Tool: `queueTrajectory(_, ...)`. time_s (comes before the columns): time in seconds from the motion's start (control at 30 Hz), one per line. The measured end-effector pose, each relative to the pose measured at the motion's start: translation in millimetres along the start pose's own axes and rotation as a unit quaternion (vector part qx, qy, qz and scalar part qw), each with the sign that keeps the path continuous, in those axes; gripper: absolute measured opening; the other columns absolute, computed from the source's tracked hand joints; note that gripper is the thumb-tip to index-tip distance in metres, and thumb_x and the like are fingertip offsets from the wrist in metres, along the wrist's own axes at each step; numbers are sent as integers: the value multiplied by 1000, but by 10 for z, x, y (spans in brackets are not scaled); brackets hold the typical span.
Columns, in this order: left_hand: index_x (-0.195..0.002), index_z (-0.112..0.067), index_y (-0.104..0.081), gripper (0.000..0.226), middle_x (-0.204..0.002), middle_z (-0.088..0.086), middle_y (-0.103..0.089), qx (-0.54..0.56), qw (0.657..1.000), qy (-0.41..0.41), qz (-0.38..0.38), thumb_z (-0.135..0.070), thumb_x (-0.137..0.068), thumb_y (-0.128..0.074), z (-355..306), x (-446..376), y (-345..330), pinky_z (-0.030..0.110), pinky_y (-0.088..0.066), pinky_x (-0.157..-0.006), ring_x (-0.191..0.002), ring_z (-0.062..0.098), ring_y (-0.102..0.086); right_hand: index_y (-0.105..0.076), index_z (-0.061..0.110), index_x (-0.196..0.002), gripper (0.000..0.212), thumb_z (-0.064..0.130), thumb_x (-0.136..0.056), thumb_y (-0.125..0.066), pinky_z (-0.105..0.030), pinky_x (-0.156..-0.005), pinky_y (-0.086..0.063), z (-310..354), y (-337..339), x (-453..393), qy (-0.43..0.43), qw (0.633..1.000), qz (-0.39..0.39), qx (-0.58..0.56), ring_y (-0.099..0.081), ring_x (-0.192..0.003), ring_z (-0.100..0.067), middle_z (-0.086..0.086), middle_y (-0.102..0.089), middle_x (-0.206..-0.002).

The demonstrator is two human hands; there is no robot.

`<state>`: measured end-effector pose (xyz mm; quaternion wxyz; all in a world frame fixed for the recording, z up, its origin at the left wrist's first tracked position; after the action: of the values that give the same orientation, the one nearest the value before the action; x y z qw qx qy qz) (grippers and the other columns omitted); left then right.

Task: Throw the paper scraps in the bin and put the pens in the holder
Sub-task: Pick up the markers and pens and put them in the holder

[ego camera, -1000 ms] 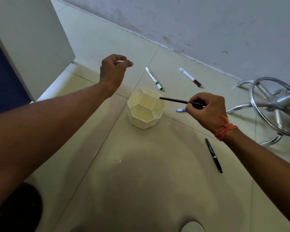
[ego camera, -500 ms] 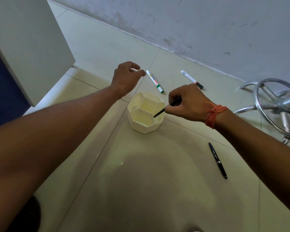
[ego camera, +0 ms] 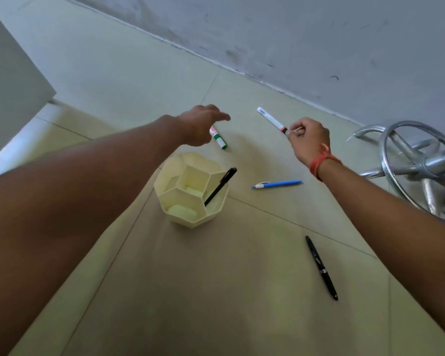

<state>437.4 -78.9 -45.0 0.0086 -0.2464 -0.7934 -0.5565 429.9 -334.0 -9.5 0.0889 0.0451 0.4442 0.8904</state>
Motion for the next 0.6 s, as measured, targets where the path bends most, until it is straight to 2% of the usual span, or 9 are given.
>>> queueTrajectory(0.07,-152,-31,-30,75,-161,5,-27,-63,996,-22,51,3,-88,-47,-61,-147,-191,48,-29,-117,-150,31,-20,-59,13,-118,28,20,-91,-59,-39,-94,-48,-164,-201,-284,9,995,35,97,-59,-108,-30,-9,-64,-109)
queueTrajectory(0.1,-153,-32,-27,76,-163,5,-24,-83,994,-24,73,3,-88,-46,-53,-190,-262,49,-23,-120,-152,31,-13,-52,14,-127,34,20,-93,-55,-42,-98,-44,-225,-326,-352,16,987,60,150,-51,-119,-34,-12,-57,-126)
queueTrajectory(0.17,-154,-33,-23,77,-165,1,-18,-103,988,-16,115,3,-90,-43,10,-230,-383,51,-15,-123,-154,30,-2,-42,19,-135,40,21,-96,-49,-50,-99,-40,-318,-602,-369,32,964,107,240,-40,-128,-36,-9,-42,-141)
queueTrajectory(0.23,-152,-33,-31,73,-163,0,-23,-115,985,-22,123,3,-90,-47,88,-218,-452,51,-19,-122,-154,29,-7,-36,22,-141,45,22,-97,-46,-54,-99,-37,-388,-831,-325,47,946,137,289,-36,-131,-34,-4,-38,-144)
queueTrajectory(0.3,-145,-28,-44,64,-154,3,-39,-131,987,-53,70,1,-90,-54,58,-185,-403,49,-33,-115,-145,29,-29,-44,19,-136,40,19,-97,-47,-53,-98,-38,-376,-828,-330,64,947,104,296,-41,-126,-37,-9,-44,-140)
queueTrajectory(0.37,-135,-23,-58,51,-137,5,-56,-148,986,-74,6,1,-90,-55,34,-118,-304,44,-47,-101,-126,29,-50,-61,12,-118,27,9,-93,-49,-48,-93,-44,-302,-730,-355,89,955,53,276,-49,-113,-43,-20,-55,-121)
queueTrajectory(0.43,-123,-20,-66,39,-124,6,-65,-131,990,-52,-7,0,-91,-55,112,-46,-248,39,-50,-90,-110,29,-61,-70,8,-99,23,2,-87,-52,-40,-87,-48,-233,-659,-319,94,970,32,222,-57,-102,-44,-24,-62,-105)
queueTrajectory(0.53,-114,-15,-69,23,-114,10,-70,14,998,27,-55,-11,-92,-63,389,165,21,34,-52,-85,-99,27,-65,-74,11,-88,18,8,-78,-59,-31,-79,-50,45,-483,-149,81,992,-17,100,-66,-89,-35,-16,-73,-91)
queueTrajectory(0.6,-101,-16,-69,16,-101,6,-71,187,965,74,-170,-8,-87,-69,603,422,388,38,-57,-84,-91,25,-68,-71,13,-90,16,14,-75,-65,-24,-71,-51,289,-293,-45,72,996,-43,-26,-68,-73,-22,-8,-73,-80)
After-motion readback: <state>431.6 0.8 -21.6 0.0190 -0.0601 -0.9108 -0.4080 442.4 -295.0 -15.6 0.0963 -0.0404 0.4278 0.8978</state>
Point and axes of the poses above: each hand's wrist, its own x-axis away from the middle knuckle, its own y-axis out of the back of the hand, z = x × y, the point moved 10 cm from there along -x, towards the middle knuckle
